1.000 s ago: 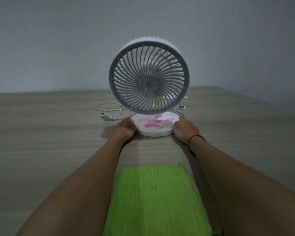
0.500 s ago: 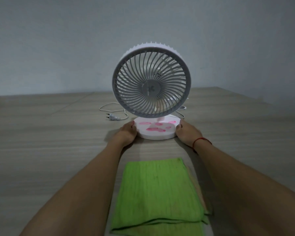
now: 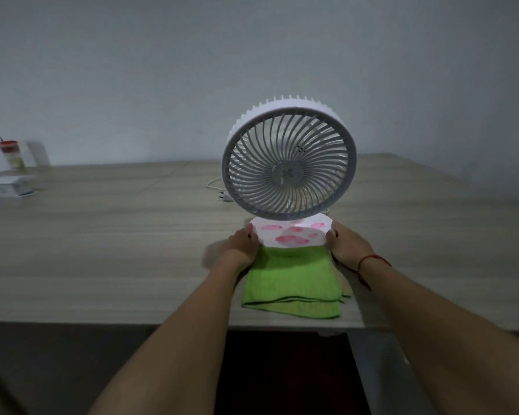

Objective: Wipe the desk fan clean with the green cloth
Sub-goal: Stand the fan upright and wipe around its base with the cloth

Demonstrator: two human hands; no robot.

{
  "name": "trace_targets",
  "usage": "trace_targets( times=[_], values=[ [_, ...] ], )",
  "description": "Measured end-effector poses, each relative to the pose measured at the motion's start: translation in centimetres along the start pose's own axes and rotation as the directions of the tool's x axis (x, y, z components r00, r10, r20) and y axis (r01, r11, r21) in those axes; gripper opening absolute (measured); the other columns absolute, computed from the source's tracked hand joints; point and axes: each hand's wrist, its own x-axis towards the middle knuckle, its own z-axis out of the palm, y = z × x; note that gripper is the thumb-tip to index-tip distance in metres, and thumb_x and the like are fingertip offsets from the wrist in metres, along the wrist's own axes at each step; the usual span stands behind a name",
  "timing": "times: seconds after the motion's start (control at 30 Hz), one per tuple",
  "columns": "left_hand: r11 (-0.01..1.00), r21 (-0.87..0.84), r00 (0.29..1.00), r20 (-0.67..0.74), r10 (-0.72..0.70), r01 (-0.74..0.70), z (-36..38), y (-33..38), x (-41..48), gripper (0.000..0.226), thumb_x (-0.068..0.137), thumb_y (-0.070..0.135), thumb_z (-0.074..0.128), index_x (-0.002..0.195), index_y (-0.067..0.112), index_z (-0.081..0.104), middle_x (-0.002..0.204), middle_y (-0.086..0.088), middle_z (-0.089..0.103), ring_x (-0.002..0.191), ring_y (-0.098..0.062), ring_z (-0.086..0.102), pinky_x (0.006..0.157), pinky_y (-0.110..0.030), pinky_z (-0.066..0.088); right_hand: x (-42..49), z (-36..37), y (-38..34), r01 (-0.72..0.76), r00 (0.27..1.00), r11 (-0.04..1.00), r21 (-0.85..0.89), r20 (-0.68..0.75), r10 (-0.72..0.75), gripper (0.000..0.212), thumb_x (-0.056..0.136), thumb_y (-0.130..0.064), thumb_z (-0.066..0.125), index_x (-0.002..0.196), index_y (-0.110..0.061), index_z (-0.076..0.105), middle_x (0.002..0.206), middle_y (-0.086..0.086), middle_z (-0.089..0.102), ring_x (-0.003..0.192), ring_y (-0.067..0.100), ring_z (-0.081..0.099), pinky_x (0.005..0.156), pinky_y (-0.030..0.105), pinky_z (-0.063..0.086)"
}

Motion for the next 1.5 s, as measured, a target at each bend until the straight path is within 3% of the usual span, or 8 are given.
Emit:
trace_targets(
  times=[0.47,0.6,0.73,0.93,1.07,1.23,1.37,1.5],
  values=[
    [1.000,-0.001,0.999,-0.040,0.013,-0.013,0.2,-0.1,-5.6,0.047,0.101,0.028,0.024,0.145,0.019,0.039,0.143,-0.016,0.050,0.128,-0.036,0.048,0.105,-0.041,0.037,-5.2,-1.0,0.2,0.017,1.000,1.000,0.022,-0.017,-0.017,0.038,0.095,-0.034,0.027,0.114,-0.012,0.051,0.119,0.018,0.062,0.106,0.036,0.058,0.090,0.041,0.045],
    [0.999,0.025,0.979,-0.202,0.032,-0.028,-0.2,0.1,-6.5,0.041,0.098,0.026,0.030,0.127,0.015,0.056,0.130,-0.018,0.060,0.118,-0.036,0.055,0.097,-0.040,0.042,-6.1,-1.1,-0.3,-0.031,0.974,0.995,0.098,-0.222,0.052,0.053,0.097,-0.049,0.027,0.114,-0.007,0.053,0.121,0.019,0.059,0.109,0.037,0.057,0.092,0.044,0.044],
    [0.975,0.203,0.943,-0.333,-0.020,0.092,-0.9,-0.1,-8.5,0.049,0.092,0.039,0.031,0.108,0.009,0.066,0.115,-0.017,0.066,0.109,-0.036,0.059,0.094,-0.041,0.041,-8.7,-2.0,-1.2,-0.144,0.920,0.987,0.071,-0.357,0.160,0.075,0.091,-0.063,0.019,0.088,-0.009,0.072,0.102,0.018,0.070,0.101,0.036,0.061,0.091,0.043,0.043],
    [0.997,0.078,0.994,-0.106,0.026,-0.017,-0.7,0.4,-11.3,0.054,0.093,0.054,0.037,0.118,0.011,0.059,0.122,-0.014,0.064,0.113,-0.032,0.059,0.095,-0.038,0.044,-11.8,-2.4,-2.0,-0.038,0.989,0.999,0.013,-0.144,0.039,0.063,0.073,-0.081,0.040,0.058,-0.020,0.048,0.086,0.005,0.068,0.092,0.029,0.059,0.084,0.038,0.035],
    [0.991,-0.132,0.997,-0.072,0.019,-0.029,-0.8,0.8,-12.3,0.055,0.093,0.051,0.046,0.125,0.006,0.050,0.120,-0.015,0.062,0.112,-0.033,0.058,0.094,-0.038,0.045,-12.7,-2.8,-2.3,0.000,0.999,0.998,0.065,-0.044,0.003,0.040,0.079,-0.053,0.062,0.064,-0.022,0.041,0.078,-0.003,0.054,0.089,0.025,0.054,0.082,0.037,0.035],
    [0.849,-0.526,0.996,-0.085,-0.003,-0.042,-0.3,1.8,-12.2,0.040,0.091,0.022,0.062,0.124,0.004,0.049,0.102,-0.010,0.057,0.095,-0.024,0.057,0.083,-0.033,0.047,-12.9,-2.8,-2.9,0.023,0.999,0.897,0.441,-0.033,-0.010,0.036,0.085,-0.015,0.065,0.066,-0.026,0.036,0.073,-0.004,0.049,0.080,0.020,0.047,0.074,0.029,0.038],
    [0.799,-0.582,0.983,-0.174,0.056,-0.149,0.5,3.1,-11.6,0.029,0.087,0.012,0.066,0.113,-0.001,0.060,0.094,-0.013,0.060,0.080,-0.022,0.055,0.069,-0.030,0.045,-12.5,-3.3,-2.6,0.018,0.991,0.805,0.592,-0.117,0.064,0.022,0.084,0.000,0.059,0.079,-0.017,0.045,0.095,0.007,0.057,0.090,0.020,0.054,0.079,0.026,0.040],
    [0.793,-0.568,0.949,-0.314,0.041,-0.222,1.1,3.5,-10.4,0.019,0.085,0.025,0.069,0.086,0.007,0.065,0.075,-0.010,0.064,0.063,-0.023,0.056,0.065,-0.035,0.051,-11.6,-5.1,-1.2,-0.076,0.944,0.867,0.492,-0.244,0.221,0.016,0.085,-0.003,0.056,0.093,-0.016,0.048,0.099,0.010,0.060,0.097,0.029,0.060,0.083,0.034,0.045]
  ],
)
